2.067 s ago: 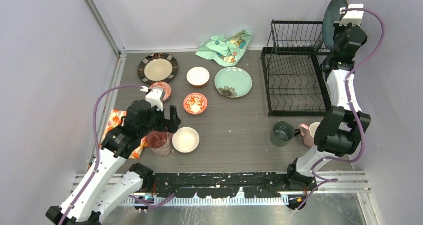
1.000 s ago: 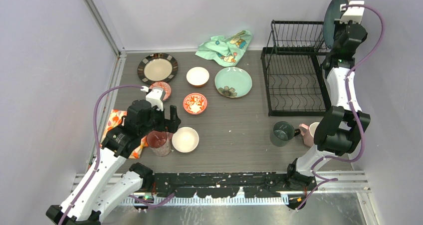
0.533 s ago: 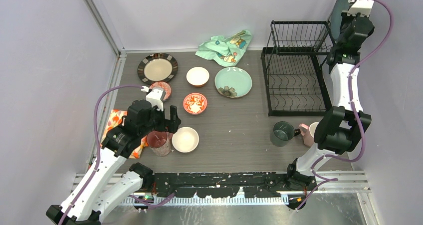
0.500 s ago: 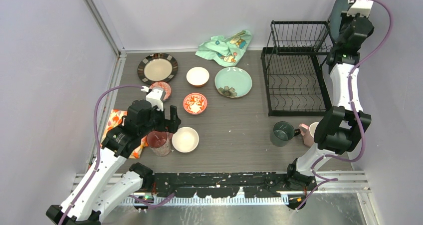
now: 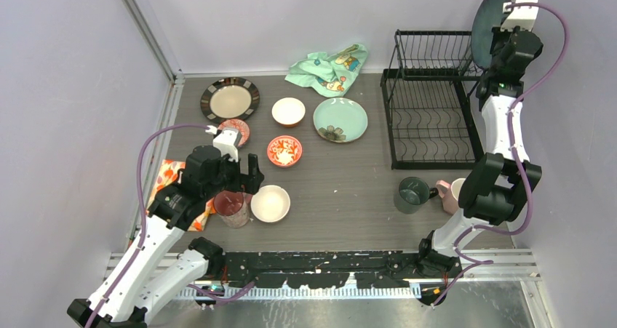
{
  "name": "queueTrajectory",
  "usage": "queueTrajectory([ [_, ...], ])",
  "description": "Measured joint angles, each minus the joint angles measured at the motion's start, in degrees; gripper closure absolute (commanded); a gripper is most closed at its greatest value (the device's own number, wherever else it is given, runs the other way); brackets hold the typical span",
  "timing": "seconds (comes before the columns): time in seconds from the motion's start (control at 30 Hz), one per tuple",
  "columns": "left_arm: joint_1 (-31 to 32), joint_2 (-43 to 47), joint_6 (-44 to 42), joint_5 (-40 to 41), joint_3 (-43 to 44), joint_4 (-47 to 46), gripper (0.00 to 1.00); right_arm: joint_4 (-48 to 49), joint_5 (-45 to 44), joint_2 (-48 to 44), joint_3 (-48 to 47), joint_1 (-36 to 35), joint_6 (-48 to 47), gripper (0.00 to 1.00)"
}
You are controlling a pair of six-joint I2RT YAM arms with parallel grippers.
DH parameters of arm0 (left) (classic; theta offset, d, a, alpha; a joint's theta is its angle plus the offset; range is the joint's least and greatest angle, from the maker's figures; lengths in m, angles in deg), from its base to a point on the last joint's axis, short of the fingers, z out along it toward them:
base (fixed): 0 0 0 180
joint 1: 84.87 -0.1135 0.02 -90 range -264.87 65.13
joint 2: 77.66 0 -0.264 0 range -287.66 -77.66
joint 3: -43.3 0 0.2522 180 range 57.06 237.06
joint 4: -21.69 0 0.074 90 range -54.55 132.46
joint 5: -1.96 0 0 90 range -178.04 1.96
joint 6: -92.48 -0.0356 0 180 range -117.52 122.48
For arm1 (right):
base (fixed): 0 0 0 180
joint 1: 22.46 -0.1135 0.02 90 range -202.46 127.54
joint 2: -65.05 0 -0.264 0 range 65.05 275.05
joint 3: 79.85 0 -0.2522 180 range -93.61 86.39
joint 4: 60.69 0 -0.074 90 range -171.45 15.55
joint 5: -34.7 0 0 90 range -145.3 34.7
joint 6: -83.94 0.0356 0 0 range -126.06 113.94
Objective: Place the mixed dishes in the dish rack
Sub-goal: Insert the plate into the dish rack.
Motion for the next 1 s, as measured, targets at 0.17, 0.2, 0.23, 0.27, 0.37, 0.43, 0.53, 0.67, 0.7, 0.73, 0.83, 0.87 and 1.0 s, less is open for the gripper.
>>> queueTrajectory([
  [0.17, 0.0, 0.0, 0.0, 0.0, 0.0, 0.0, 0.00, 0.0, 1.0, 0.0, 0.8, 0.3, 0.0, 0.99],
  [0.2, 0.0, 0.0, 0.0, 0.0, 0.0, 0.0, 0.00, 0.0, 1.2, -0.1, 1.0, 0.4, 0.0, 0.99],
  [0.23, 0.0, 0.0, 0.0, 0.0, 0.0, 0.0, 0.00, 0.1, 1.4, -0.2, 1.4, 0.5, 0.0, 0.99],
  [0.27, 0.0, 0.1, 0.0, 0.0, 0.0, 0.0, 0.00, 0.3, 1.7, -0.5, 1.9, 0.7, 0.0, 0.99],
  [0.37, 0.0, 0.2, 0.0, 0.0, 0.0, 0.0, 0.00, 1.4, 2.3, -1.1, 3.5, 0.9, 0.2, 1.00],
  [0.43, 0.0, 0.2, 0.0, -0.2, 0.0, 0.0, 0.00, 2.0, 2.6, -1.4, 4.2, 1.0, 0.2, 0.96],
  [0.53, 0.0, 0.2, 0.0, -0.2, 0.0, 0.0, 0.00, 2.7, 2.9, -1.6, 4.9, 1.2, 0.4, 0.93],
  [0.67, 0.0, 0.4, 0.0, -0.2, 0.0, 0.0, 0.00, 3.7, 2.2, -2.0, 5.8, 1.2, 0.7, 0.98],
  [0.7, 0.0, 0.4, 0.0, -0.2, 0.0, 0.0, 0.00, 4.0, 2.0, -2.1, 6.2, 1.2, 0.8, 0.99],
  [0.73, 0.0, 0.5, 0.0, -0.2, -0.1, 0.0, 0.00, 4.2, 1.9, -2.3, 6.6, 1.2, 0.9, 0.99],
  [0.83, 0.0, 0.5, 0.0, -0.2, -0.1, 0.0, 0.00, 5.2, 1.7, -2.8, 7.6, 1.2, 1.2, 0.99],
  [0.87, 0.0, 0.5, 0.0, -0.2, -0.1, 0.0, 0.00, 5.3, 1.7, -2.8, 7.6, 1.2, 1.2, 0.99],
  [1.0, 0.0, 0.5, 0.0, -0.3, -0.1, 0.0, 0.00, 3.4, 1.5, -2.8, 6.2, 1.2, 1.3, 0.99],
])
